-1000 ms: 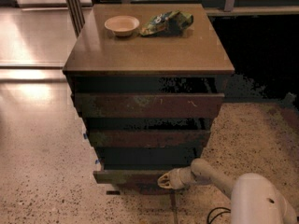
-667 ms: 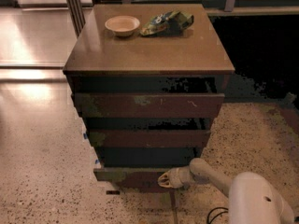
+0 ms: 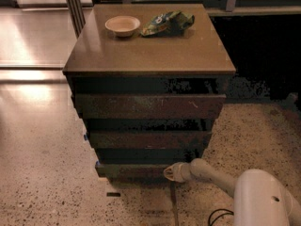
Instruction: Close bottom drawer
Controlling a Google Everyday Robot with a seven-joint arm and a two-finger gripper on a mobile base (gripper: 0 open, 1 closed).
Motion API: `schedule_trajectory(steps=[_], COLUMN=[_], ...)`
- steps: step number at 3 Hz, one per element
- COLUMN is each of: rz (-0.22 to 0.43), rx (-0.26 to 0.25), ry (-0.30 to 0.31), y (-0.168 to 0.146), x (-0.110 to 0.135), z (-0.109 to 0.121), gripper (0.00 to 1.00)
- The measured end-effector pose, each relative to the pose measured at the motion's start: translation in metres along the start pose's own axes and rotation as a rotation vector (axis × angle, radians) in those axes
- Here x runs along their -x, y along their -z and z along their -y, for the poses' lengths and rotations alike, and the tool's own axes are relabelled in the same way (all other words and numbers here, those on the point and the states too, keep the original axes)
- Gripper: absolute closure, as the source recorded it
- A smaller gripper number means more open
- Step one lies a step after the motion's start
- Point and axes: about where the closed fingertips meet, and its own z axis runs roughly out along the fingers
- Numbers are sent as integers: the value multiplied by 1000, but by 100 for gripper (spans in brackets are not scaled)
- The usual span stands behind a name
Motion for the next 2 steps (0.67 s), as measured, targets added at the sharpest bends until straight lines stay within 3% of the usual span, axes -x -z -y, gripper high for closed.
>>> schedule_trajectory(steps=[1,2], rz=[-118,-155], rx=[-112,-165], ry=[37,41], y=[18,21], x=[-24,-32], z=[37,51], gripper=[100,100])
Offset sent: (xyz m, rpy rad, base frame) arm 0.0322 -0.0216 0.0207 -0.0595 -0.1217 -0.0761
